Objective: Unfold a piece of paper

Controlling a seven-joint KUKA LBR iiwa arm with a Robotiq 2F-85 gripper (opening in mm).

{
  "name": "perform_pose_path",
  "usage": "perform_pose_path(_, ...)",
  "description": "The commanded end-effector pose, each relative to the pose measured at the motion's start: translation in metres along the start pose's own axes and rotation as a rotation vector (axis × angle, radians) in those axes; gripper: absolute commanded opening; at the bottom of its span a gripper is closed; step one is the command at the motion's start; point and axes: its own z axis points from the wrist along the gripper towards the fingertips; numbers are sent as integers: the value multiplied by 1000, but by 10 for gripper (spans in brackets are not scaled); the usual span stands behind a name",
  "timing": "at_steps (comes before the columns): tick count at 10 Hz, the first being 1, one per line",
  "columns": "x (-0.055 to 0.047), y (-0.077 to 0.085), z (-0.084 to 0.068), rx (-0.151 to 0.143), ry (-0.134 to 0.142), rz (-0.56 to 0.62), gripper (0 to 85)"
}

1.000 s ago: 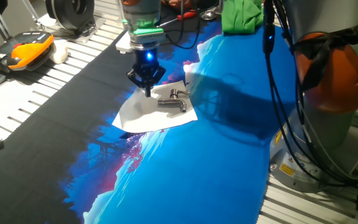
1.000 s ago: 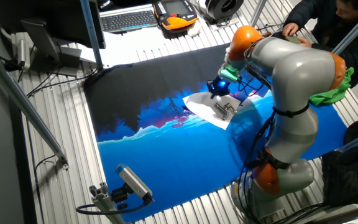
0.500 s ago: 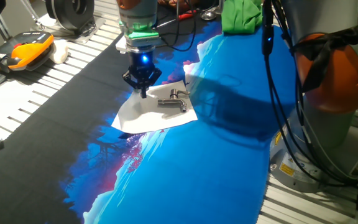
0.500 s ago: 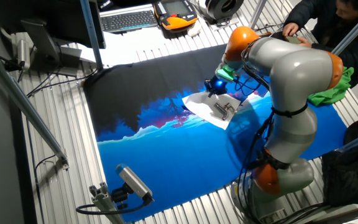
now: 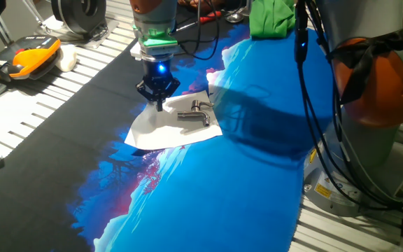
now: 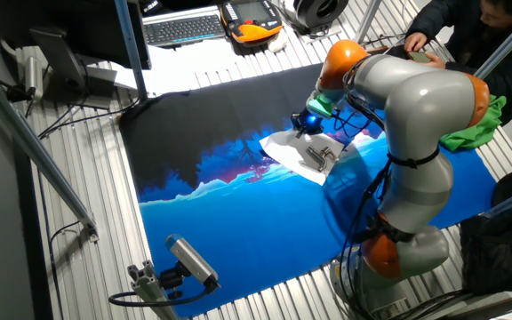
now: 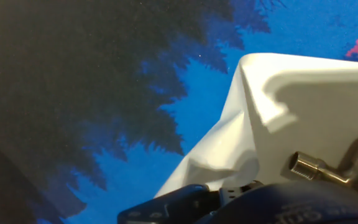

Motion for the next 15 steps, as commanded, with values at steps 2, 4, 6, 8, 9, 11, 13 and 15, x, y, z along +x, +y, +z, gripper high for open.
perform_pose_path(2, 3, -1, 1, 26, 1, -46, 0)
perform_pose_path(4, 7, -2, 1, 62, 14, -119, 0)
perform_pose_path(6, 7, -2, 1, 170, 4, -284, 0)
perform_pose_path(8, 7, -2, 1, 295, -37, -446, 0)
perform_pose_path(9, 7, -2, 1, 347, -47, -524, 0)
perform_pose_path(11, 7, -2, 1, 443, -72, -635, 0)
perform_pose_path(13, 7, -2, 1, 457, -86, -681, 0)
perform_pose_path(15, 7, -2, 1, 460, -92, -707, 0)
